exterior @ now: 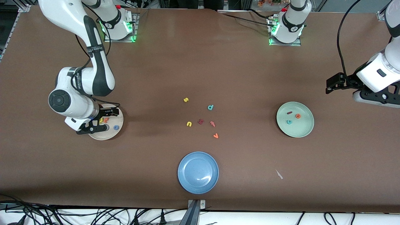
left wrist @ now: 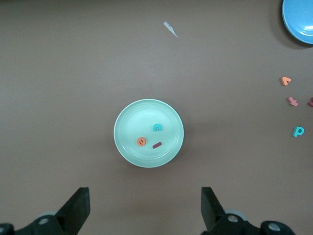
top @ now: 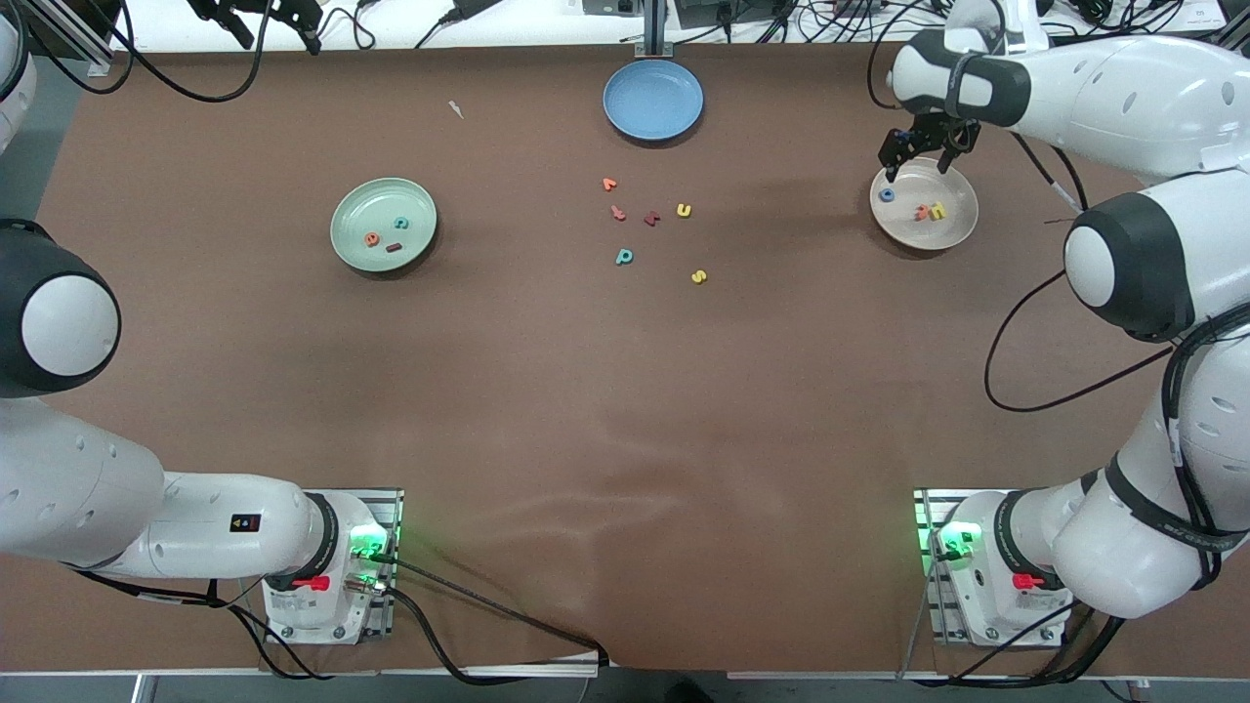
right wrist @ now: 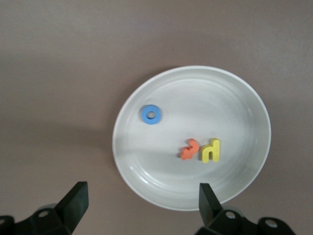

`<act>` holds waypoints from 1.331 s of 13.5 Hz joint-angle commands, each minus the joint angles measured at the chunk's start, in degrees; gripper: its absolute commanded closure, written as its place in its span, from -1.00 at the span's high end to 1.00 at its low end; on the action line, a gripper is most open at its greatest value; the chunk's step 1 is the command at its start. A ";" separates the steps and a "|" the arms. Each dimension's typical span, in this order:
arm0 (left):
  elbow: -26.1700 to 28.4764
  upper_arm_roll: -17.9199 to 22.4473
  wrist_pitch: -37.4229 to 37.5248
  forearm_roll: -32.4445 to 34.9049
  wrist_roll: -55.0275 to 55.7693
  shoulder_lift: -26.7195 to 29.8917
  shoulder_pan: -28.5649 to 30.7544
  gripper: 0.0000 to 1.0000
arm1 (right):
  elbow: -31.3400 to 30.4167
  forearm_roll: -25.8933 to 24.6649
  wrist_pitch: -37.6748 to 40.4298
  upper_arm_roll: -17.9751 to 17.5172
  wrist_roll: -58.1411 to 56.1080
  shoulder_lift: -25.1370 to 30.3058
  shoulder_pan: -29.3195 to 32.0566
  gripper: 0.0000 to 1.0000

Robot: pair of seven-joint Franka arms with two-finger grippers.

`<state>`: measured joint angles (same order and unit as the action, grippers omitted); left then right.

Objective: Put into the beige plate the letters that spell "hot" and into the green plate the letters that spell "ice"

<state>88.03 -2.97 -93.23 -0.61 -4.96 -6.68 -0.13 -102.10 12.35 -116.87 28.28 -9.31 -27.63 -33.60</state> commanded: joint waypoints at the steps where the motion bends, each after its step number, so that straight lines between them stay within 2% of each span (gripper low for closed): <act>1: -1.81 -0.02 0.94 1.40 0.39 -0.88 0.13 1.00 | 5.66 1.01 6.81 -0.15 3.41 0.30 -0.32 1.00; 4: -1.11 -1.07 2.86 5.69 3.18 -0.62 -0.83 1.00 | 9.02 0.84 11.30 -0.24 5.88 0.12 -1.55 1.00; 6: -1.28 -3.27 3.58 8.25 3.91 -0.18 -0.75 1.00 | 9.81 0.75 13.06 0.02 7.02 0.47 -3.74 1.00; 10: 0.29 -3.01 4.11 6.33 1.18 2.72 1.54 1.00 | 11.75 0.49 15.18 -0.50 18.77 2.13 -6.30 1.00; 11: 0.47 -3.01 4.02 5.98 1.18 2.98 1.71 1.00 | 11.48 0.31 15.18 -2.59 19.50 3.62 -5.35 1.00; 12: 0.39 -3.01 4.02 5.28 1.18 2.99 1.80 1.00 | 11.31 0.05 15.27 -6.70 19.77 6.25 -2.12 1.00; 14: -0.05 -2.92 3.84 2.48 1.61 2.90 3.81 1.00 | 10.43 -0.82 15.27 -16.80 19.42 9.25 8.15 1.00; 15: -0.05 -3.01 3.84 1.76 1.97 2.72 3.91 1.00 | 10.08 -2.14 15.44 -20.33 19.16 10.48 12.29 1.00; 16: -0.14 -3.10 3.84 1.76 2.14 2.55 3.91 1.00 | 8.86 -3.80 15.36 -22.98 18.98 12.06 14.85 1.00; 18: -0.23 -3.10 3.84 1.32 3.02 2.55 3.91 1.00 | 7.01 -6.97 15.18 -25.98 19.07 17.14 19.69 1.00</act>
<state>87.59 -5.69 -89.68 1.94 -2.56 -4.73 3.41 -91.10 7.77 -101.62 5.96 9.79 -16.51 -18.20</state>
